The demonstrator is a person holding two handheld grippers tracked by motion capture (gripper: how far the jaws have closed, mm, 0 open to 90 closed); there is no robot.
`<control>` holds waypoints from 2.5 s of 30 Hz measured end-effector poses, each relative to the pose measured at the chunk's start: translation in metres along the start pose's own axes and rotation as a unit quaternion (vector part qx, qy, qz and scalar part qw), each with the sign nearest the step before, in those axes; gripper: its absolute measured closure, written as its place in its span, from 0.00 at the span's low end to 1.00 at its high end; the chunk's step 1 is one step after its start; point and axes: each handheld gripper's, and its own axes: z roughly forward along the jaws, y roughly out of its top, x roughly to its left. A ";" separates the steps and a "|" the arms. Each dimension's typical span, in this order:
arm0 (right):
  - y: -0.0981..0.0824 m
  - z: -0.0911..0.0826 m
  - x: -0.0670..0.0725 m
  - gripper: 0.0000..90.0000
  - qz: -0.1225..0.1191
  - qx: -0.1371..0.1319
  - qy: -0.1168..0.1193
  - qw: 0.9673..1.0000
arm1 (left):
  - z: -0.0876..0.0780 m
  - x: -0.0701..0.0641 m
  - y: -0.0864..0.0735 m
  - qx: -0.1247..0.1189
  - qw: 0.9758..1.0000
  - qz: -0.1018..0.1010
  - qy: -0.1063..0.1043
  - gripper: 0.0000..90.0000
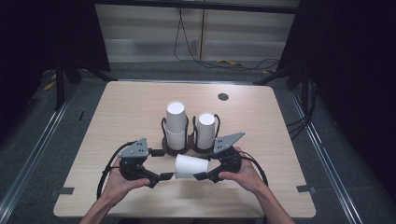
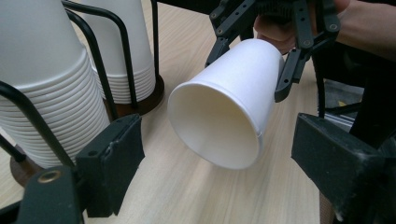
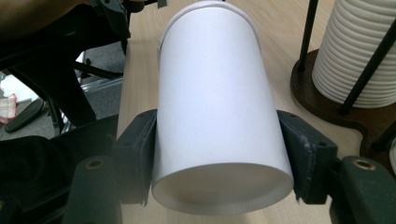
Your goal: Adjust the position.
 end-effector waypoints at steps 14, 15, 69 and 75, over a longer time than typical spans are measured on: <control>-0.001 0.002 0.003 0.39 -0.007 -0.024 0.001 1.000 | 0.008 0.000 -0.002 -0.016 0.999 -0.023 -0.018 0.17; -0.001 0.003 0.003 0.39 -0.009 -0.028 0.002 1.000 | 0.008 0.001 -0.002 -0.017 0.999 -0.023 -0.019 0.17; -0.003 0.014 0.007 0.33 -0.023 -0.061 0.043 0.997 | 0.025 -0.003 -0.002 -0.029 0.998 0.001 -0.060 0.25; -0.002 0.016 0.008 0.31 -0.018 -0.048 0.043 0.998 | 0.023 -0.004 0.000 -0.031 0.998 0.003 -0.063 0.26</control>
